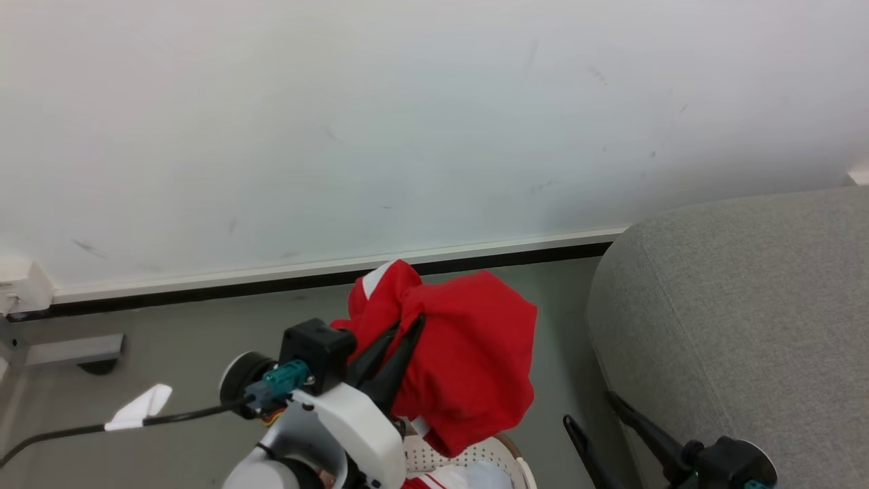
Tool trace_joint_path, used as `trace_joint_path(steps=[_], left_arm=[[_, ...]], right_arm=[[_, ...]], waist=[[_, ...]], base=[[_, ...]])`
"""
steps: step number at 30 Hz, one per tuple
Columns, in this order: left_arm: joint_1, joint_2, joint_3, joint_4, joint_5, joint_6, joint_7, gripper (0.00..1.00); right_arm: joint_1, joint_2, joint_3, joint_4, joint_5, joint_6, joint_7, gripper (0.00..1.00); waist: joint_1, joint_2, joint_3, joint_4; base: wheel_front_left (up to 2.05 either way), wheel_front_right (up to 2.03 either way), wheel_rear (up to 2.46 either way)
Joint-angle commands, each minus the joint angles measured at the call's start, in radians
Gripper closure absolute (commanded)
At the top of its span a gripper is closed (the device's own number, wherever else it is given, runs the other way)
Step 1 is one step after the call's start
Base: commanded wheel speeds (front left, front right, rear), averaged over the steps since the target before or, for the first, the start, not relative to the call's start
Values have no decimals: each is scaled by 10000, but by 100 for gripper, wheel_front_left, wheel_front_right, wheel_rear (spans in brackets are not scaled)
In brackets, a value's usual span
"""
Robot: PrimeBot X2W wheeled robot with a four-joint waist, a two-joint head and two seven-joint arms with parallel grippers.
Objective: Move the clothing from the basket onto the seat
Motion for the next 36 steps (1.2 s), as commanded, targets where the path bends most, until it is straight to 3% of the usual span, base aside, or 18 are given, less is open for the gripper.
trace_joint_path(steps=[1, 10, 16, 17, 18, 19, 28, 29, 31, 32, 36], left_arm=[[87, -27, -47, -90, -81, -68, 84, 100], [-255, -264, -589, -103, -215, -389, 280, 100], [-406, -483, -896, -53, -424, -596, 303, 100], [-431, -503, -920, -43, -409, -618, 325, 100], [-461, -514, -948, -30, -437, -641, 337, 100], [-485, -527, -964, -18, -462, -651, 344, 100], [-323, -387, -814, 390, -435, -434, 161, 100], [-305, -377, -797, 434, -428, -414, 96, 97], [-334, -323, -763, 520, -215, -336, -62, 44], [-353, -315, -766, 600, -120, -279, -144, 0], [-292, -465, -862, 904, -62, -204, -580, 0]], right_arm=[[-368, -240, 374, 96, 472, -23, 34, 0], [-2515, -724, 2854, 773, 3310, -23, 330, 0], [-3571, -482, 4172, 1317, 4823, -23, 272, 0], [-3714, -460, 4396, 1394, 5059, -23, 264, 9], [-3830, -414, 4631, 1396, 5329, -23, 255, 78], [-3958, -405, 4798, 1405, 5597, -23, 203, 100], [-4450, -756, 4920, 1077, 6651, -23, -289, 100], [-4466, -815, 4835, 1002, 6685, -23, -282, 100], [-4399, -880, 4609, 835, 6674, -23, -290, 100], [-4326, -934, 4474, 741, 6646, -23, -289, 100], [-4038, -1243, 3946, 435, 6487, -23, -288, 100]], waist=[[1, -1, -1, 31], [1, -1, 39, 340], [1, -1, 24, 532], [1, -1, 20, 562], [1, -1, 18, 587], [1, -1, 16, 608], [1, -1, 71, 570], [1, -1, 78, 541], [1, -1, 95, 490], [1, -1, 103, 471], [1, -1, 126, 360]], base=[[0, 0, 0], [0, 0, 0], [0, 0, 0], [0, 0, 0], [0, 0, 0], [0, 0, 0], [0, 0, 0], [0, 0, 0], [0, 0, 0], [0, 0, 0], [0, 0, 0]])
